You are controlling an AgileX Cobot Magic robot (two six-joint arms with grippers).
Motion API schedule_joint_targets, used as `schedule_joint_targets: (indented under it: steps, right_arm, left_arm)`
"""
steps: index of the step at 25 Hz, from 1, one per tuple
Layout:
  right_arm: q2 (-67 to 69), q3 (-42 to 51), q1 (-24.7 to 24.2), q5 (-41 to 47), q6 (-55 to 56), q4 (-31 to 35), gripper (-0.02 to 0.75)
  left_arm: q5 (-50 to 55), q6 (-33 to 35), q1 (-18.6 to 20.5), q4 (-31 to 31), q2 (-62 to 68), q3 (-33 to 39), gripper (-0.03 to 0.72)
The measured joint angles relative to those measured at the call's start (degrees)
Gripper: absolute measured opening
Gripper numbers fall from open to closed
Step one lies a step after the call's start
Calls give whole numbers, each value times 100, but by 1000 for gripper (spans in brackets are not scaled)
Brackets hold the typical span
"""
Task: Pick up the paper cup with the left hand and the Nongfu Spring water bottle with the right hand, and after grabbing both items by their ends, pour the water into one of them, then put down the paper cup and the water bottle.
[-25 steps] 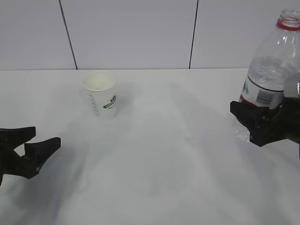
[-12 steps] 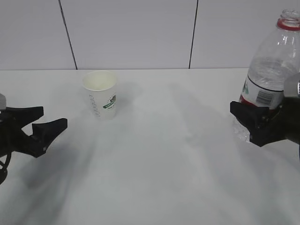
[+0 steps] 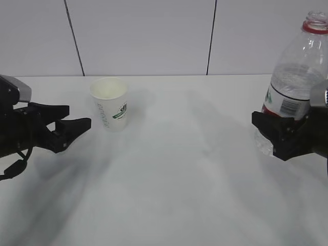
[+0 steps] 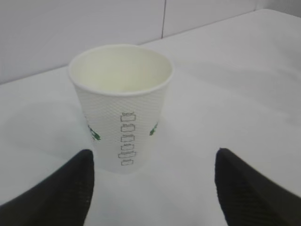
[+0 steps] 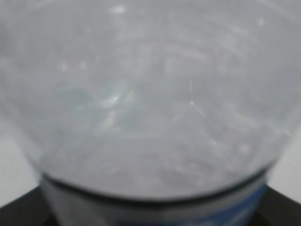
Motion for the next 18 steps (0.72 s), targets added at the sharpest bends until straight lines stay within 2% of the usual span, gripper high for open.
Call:
schedule_joint_targets:
  steps: [4, 7, 10, 15, 18]
  right_arm:
    - [0, 0, 0, 126, 8, 0, 498]
    - [0, 0, 0, 168, 8, 0, 498]
    - [0, 0, 0, 172, 8, 0, 498]
    - [0, 0, 0, 181, 8, 0, 498]
    - [0, 0, 0, 185, 8, 0, 498]
  left_arm:
    - [5, -236, 0, 388, 451, -338, 589]
    - [18, -270, 0, 424, 701, -533, 587]
    - [29, -270, 0, 195, 938, -654, 587]
    - [57, -270, 0, -518, 1104, -662, 583]
    - [-32, -270, 0, -606, 1104, -662, 574]
